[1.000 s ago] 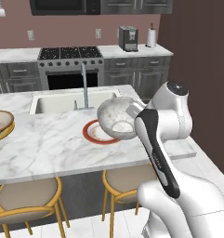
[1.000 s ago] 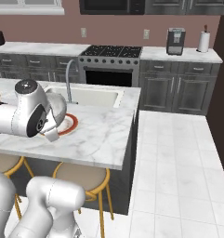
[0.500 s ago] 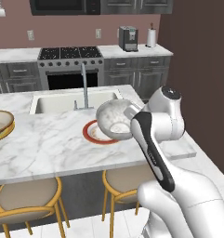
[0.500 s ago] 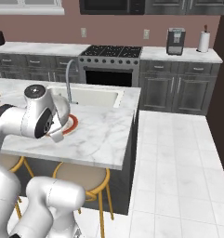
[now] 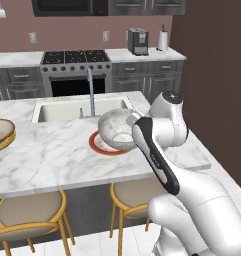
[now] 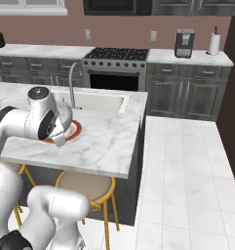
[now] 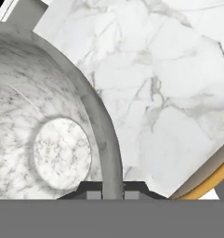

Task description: Move the bowls from the cabinet to the plates on the dining table.

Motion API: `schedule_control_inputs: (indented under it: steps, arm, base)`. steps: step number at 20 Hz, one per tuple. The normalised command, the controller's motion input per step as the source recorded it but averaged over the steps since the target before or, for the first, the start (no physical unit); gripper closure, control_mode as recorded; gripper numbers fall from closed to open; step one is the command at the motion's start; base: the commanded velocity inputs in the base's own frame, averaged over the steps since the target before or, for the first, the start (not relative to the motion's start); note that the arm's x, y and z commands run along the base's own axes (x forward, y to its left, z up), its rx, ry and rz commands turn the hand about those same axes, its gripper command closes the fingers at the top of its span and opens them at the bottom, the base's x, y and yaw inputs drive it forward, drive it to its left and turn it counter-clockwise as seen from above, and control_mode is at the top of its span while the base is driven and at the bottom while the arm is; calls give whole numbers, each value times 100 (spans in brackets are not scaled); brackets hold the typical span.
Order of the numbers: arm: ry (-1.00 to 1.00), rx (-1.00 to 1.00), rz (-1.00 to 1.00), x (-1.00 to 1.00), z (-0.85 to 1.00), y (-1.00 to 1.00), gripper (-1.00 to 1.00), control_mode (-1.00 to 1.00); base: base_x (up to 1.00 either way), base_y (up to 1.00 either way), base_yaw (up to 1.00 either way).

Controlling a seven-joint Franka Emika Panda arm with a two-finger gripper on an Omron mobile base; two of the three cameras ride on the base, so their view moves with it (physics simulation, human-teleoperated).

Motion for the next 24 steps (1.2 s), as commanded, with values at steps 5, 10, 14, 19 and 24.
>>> schedule_control_inputs:
  steps: [5, 10, 14, 19, 24]
  arm:
    - [4, -1, 0, 25, -14, 16, 100, -100]
    - [0, 0, 0, 34, -9, 3, 100, -100]
    - [0, 0, 0, 31, -7, 0, 100, -100]
    - [0, -1, 0, 20, -15, 6, 100, -100]
    - [0, 0, 0, 18, -18, 6, 100, -100]
  base:
    - [0, 0, 0]
    - [0, 0, 0]
    - [0, 0, 0]
    - [0, 0, 0]
    - [0, 0, 0]
